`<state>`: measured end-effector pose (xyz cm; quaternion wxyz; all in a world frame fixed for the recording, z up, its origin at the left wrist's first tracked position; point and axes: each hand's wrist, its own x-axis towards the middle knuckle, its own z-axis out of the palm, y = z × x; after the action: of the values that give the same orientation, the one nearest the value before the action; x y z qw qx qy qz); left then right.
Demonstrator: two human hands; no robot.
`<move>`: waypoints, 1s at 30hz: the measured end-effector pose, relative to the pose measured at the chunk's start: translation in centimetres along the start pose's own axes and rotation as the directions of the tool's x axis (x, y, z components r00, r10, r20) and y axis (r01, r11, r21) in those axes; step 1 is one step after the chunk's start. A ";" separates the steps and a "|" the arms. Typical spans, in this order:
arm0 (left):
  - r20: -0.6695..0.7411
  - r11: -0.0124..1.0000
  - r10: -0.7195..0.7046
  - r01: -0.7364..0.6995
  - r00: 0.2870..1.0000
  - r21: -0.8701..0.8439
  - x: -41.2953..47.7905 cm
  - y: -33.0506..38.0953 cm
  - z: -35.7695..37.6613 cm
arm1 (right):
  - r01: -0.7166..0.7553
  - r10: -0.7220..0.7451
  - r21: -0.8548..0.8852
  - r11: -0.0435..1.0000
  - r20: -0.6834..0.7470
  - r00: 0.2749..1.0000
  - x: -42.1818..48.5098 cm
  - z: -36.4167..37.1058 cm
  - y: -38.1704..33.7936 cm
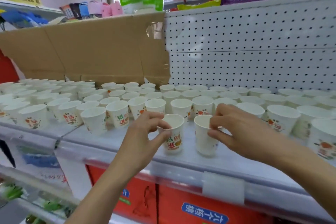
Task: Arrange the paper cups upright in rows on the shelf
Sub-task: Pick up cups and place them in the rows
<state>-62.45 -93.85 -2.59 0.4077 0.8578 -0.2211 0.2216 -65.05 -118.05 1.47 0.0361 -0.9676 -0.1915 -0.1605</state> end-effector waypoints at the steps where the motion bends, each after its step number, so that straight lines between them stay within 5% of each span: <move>1: 0.048 1.000 0.021 -0.021 0.999 -0.014 0.3 1.0 1.2 | -0.012 0.015 -0.046 0.999 0.048 0.999 -0.9 -0.6 0.7; 6: 0.215 0.998 0.065 -0.065 0.974 -0.009 1.0 2.5 4.0 | -0.023 0.032 -0.097 0.995 0.093 0.995 -2.4 -1.3 2.4; 9: 0.243 0.999 0.003 0.008 0.970 -0.044 1.6 2.9 3.6 | -0.063 0.060 0.041 0.997 0.062 0.996 -2.3 -1.5 3.6; 13: 0.337 0.989 -0.139 0.148 0.931 -0.003 3.7 3.4 3.0 | -0.155 0.098 0.300 0.941 0.196 0.976 -1.0 -2.1 4.8; 17: 0.368 0.988 -0.153 0.137 0.917 0.071 4.3 4.2 3.0 | -0.167 0.072 0.353 0.921 0.268 0.961 0.3 -1.9 4.9; 25: 0.230 0.996 -0.087 0.083 0.969 0.028 3.2 7.1 5.1 | -0.224 0.216 0.217 0.950 0.063 0.974 -4.7 -3.8 5.8; 30: 0.297 0.992 0.047 -0.010 0.954 -0.125 2.4 13.1 9.5 | -0.397 0.405 0.132 0.908 -0.039 0.913 -11.9 -8.1 9.3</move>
<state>-65.93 -109.36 1.18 0.4182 0.8515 -0.3057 0.0811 -74.30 -132.00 5.21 0.1332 -0.9765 0.0034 -0.1694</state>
